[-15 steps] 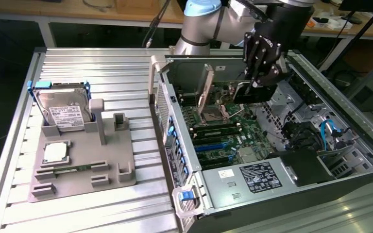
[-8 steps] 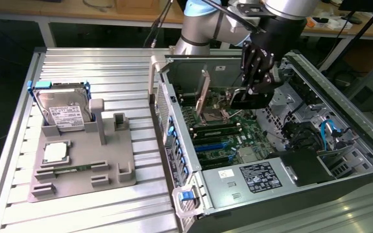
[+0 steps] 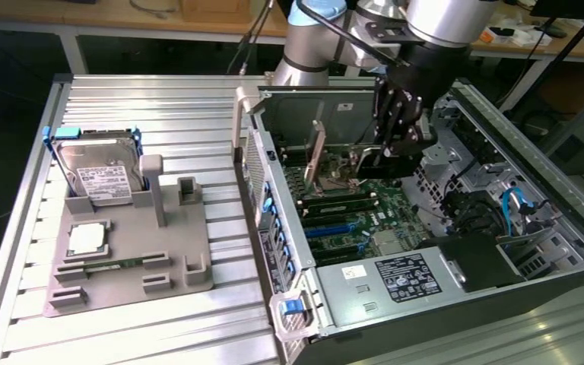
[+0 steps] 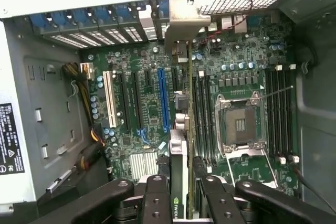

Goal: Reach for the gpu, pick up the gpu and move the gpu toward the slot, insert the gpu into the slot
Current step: 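Insert the gpu into the slot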

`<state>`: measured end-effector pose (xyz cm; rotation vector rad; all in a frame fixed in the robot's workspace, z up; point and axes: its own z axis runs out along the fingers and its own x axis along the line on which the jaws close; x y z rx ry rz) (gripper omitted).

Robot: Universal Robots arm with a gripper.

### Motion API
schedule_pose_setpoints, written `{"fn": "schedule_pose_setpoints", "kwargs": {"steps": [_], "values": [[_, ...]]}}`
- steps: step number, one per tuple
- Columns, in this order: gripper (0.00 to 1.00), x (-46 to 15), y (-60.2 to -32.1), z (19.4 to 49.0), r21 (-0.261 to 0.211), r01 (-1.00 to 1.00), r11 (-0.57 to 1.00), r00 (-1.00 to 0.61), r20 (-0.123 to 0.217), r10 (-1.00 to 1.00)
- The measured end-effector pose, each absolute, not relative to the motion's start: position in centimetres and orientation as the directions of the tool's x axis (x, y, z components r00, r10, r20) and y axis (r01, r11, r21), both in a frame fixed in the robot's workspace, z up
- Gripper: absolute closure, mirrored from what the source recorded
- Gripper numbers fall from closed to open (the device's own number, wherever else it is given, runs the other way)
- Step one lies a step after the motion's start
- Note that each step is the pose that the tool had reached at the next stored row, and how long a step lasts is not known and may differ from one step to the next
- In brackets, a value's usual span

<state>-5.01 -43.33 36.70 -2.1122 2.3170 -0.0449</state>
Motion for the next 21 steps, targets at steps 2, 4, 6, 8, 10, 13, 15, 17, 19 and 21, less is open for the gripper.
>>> {"fn": "schedule_pose_setpoints", "kwargs": {"steps": [2, 4, 6, 8, 10, 13, 15, 17, 19, 21], "values": [[0.73, -5.0, -43.3, 36.4, -0.025, -0.998, 0.06, -0.06, 0.015, -0.998], [0.73, -5.0, -43.3, 36.1, -0.024, -0.999, 0.036, -0.037, 0.015, -0.999], [0.73, -5.0, -43.3, 35.7, -0.023, -0.999, 0.031, -0.031, 0.015, -0.999], [0.73, -5.0, -43.3, 35.3, -0.023, -0.999, 0.029, -0.029, 0.015, -0.999], [0.73, -5.0, -43.3, 34.9, -0.021, -0.999, 0.028, -0.029, 0.015, -0.999], [0.73, -5.0, -43.3, 34.4, -0.019, -0.999, 0.028, -0.028, 0.015, -1.0], [0.73, -5.0, -43.3, 34.1, -0.019, -0.999, 0.027, -0.028, 0.015, -1.0], [0.73, -5.0, -43.3, 33.7, -0.019, -0.999, 0.027, -0.027, 0.015, -1.0], [0.73, -5.0, -43.3, 33.3, -0.019, -0.999, 0.027, -0.027, 0.015, -1.0], [0.73, -5.0, -43.3, 33.0, -0.019, -0.999, 0.027, -0.027, 0.015, -1.0]]}}
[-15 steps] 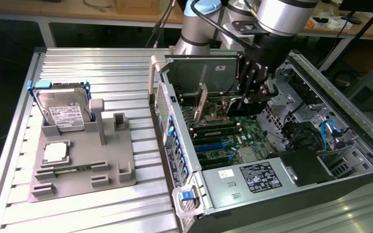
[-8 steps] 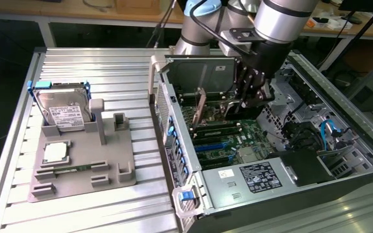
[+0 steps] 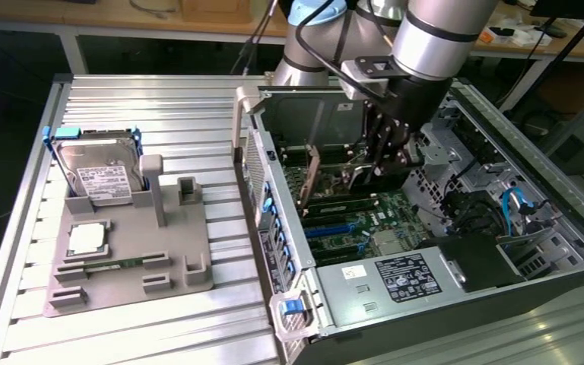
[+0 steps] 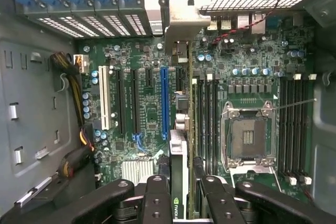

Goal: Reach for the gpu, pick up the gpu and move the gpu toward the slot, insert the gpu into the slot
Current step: 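Insert the gpu into the slot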

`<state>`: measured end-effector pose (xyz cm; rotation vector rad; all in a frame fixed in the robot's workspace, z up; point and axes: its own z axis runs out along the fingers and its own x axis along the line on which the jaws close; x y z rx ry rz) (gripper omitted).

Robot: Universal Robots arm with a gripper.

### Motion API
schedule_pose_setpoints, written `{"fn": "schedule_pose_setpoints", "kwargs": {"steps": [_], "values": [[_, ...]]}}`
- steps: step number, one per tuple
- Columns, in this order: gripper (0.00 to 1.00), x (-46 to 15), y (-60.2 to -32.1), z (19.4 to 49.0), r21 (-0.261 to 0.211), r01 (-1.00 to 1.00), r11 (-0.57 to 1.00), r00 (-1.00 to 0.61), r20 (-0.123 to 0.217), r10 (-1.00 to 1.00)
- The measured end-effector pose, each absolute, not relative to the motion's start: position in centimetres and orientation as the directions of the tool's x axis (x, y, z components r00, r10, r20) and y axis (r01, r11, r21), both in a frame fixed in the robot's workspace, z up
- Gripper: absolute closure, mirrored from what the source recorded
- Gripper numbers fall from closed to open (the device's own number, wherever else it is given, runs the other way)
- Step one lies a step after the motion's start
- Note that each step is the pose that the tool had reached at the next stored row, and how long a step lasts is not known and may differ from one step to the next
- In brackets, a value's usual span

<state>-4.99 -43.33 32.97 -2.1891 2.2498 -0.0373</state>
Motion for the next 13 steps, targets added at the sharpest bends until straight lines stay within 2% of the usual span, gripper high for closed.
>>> {"fn": "schedule_pose_setpoints", "kwargs": {"steps": [13], "values": [[0.73, -5.0, -43.3, 30.6, -0.018, -0.999, 0.027, -0.028, 0.012, -1.0]]}}
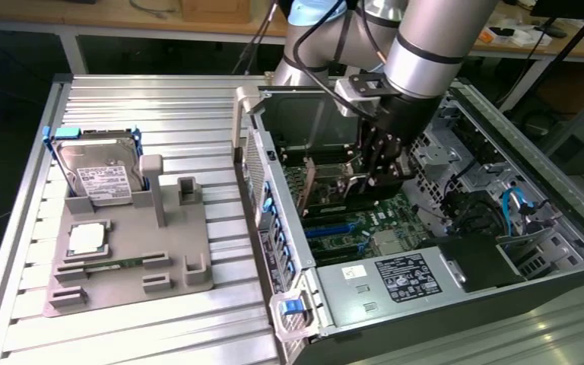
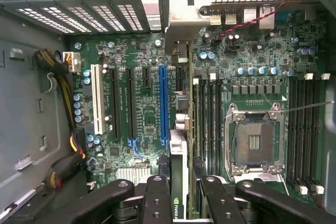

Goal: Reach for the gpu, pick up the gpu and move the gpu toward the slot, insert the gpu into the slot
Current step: 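Insert the gpu into the slot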

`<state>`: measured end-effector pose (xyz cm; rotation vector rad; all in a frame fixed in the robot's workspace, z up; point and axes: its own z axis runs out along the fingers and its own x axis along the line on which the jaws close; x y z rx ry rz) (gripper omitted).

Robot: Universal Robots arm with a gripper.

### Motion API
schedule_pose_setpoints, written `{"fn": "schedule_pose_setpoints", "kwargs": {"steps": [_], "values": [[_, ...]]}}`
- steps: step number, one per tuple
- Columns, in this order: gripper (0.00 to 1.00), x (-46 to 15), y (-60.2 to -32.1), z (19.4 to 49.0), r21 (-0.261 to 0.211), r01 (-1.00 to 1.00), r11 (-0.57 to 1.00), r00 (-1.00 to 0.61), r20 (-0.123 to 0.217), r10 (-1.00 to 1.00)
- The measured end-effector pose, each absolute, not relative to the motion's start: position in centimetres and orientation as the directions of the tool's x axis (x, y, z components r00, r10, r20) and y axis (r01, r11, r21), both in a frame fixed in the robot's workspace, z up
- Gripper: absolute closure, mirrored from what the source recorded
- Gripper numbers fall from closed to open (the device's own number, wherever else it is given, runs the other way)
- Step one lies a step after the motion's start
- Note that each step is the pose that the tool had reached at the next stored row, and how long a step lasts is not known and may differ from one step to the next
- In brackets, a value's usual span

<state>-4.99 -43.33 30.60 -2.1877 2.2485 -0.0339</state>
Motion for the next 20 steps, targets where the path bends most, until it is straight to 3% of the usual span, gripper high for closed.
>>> {"fn": "schedule_pose_setpoints", "kwargs": {"steps": [20], "values": [[0.73, -4.98, -43.33, 29.89, -0.019, -1.0, 0.006, -0.006, 0.012, -1.0]]}}
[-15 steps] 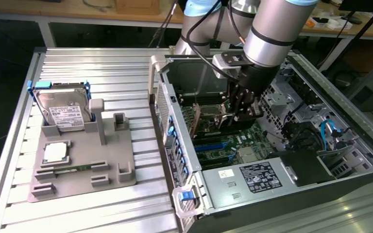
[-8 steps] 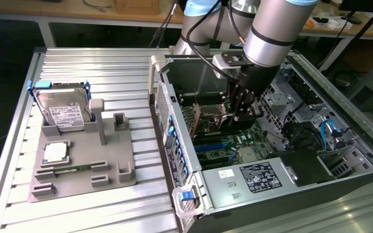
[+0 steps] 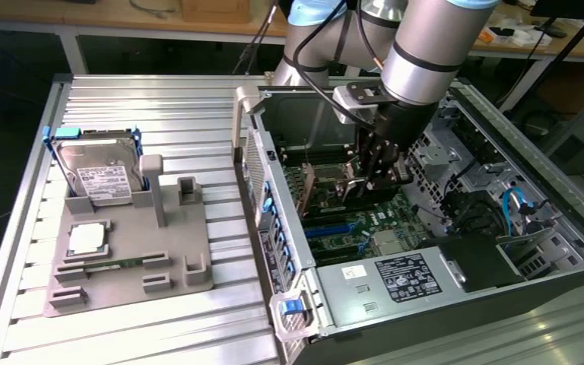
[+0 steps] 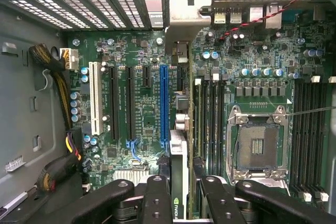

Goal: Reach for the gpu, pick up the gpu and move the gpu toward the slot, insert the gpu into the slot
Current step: 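Insert the gpu into the slot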

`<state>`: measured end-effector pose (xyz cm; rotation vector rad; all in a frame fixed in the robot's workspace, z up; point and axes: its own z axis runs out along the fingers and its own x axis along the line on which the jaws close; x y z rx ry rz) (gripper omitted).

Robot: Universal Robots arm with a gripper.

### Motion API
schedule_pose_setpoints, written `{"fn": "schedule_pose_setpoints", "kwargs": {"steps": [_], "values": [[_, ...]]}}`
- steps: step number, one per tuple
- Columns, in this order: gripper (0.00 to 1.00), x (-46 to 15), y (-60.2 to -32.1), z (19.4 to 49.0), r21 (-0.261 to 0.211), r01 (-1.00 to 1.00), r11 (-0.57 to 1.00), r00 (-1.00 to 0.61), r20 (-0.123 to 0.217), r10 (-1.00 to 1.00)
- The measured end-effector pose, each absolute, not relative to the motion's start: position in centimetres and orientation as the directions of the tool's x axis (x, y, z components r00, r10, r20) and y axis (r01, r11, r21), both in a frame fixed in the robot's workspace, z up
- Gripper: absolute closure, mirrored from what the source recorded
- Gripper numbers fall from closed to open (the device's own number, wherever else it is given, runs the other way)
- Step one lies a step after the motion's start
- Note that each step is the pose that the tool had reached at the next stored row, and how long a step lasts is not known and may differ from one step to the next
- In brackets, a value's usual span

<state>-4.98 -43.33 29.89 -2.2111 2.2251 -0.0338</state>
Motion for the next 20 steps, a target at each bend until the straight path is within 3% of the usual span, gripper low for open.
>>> {"fn": "schedule_pose_setpoints", "kwargs": {"steps": [20], "values": [[0.73, -5.0, -44.4, 29.8, -0.019, -1.0, 0.006, -0.006, 0.012, -1.0]]}}
